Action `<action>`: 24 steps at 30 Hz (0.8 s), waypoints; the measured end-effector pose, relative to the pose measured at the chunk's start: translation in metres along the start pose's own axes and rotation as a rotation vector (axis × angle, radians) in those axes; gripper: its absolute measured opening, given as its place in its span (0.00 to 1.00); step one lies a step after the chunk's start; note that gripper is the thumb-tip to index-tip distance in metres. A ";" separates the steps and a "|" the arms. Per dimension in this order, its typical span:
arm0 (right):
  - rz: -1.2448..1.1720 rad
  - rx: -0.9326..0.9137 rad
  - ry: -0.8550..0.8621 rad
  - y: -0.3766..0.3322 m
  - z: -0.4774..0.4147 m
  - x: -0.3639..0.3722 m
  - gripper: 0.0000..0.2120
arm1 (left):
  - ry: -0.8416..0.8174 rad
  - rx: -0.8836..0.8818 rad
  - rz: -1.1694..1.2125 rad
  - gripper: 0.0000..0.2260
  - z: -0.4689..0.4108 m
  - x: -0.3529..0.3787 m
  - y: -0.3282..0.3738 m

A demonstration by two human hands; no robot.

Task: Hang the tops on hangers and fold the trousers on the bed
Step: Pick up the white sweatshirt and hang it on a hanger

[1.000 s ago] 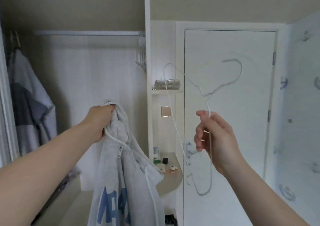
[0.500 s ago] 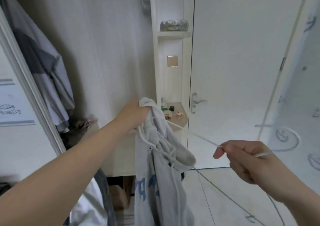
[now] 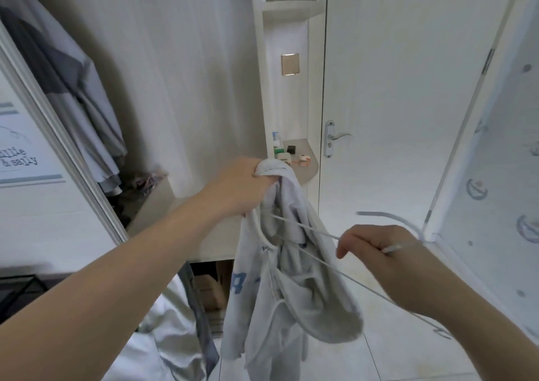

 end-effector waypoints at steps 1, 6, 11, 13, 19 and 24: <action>0.020 -0.007 0.002 -0.003 -0.005 0.010 0.16 | 0.000 0.003 0.017 0.14 0.000 0.004 0.005; -0.101 0.103 -0.019 0.004 -0.025 0.059 0.17 | 0.047 0.014 0.069 0.13 -0.001 0.015 0.018; -0.365 -0.022 0.149 0.007 -0.023 0.035 0.14 | 0.061 -0.057 0.229 0.09 0.004 0.020 0.012; -0.400 -0.008 0.174 0.010 -0.025 0.044 0.17 | 0.089 -0.039 0.275 0.10 0.005 0.023 0.015; -0.560 0.148 0.039 0.017 -0.023 0.089 0.21 | -0.013 -0.048 0.308 0.09 0.014 0.041 0.020; -0.508 0.057 0.189 0.022 -0.015 0.042 0.18 | 0.028 -0.084 0.275 0.05 0.022 0.042 0.006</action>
Point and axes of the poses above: each hand's wrist, its own z-axis away from the middle knuckle, its own x-axis out of the palm, y = z × x, the point moved 2 cm from there along -z, towards the middle knuckle, and after that the axes turned 11 degrees about x, right-handed, at the moved point
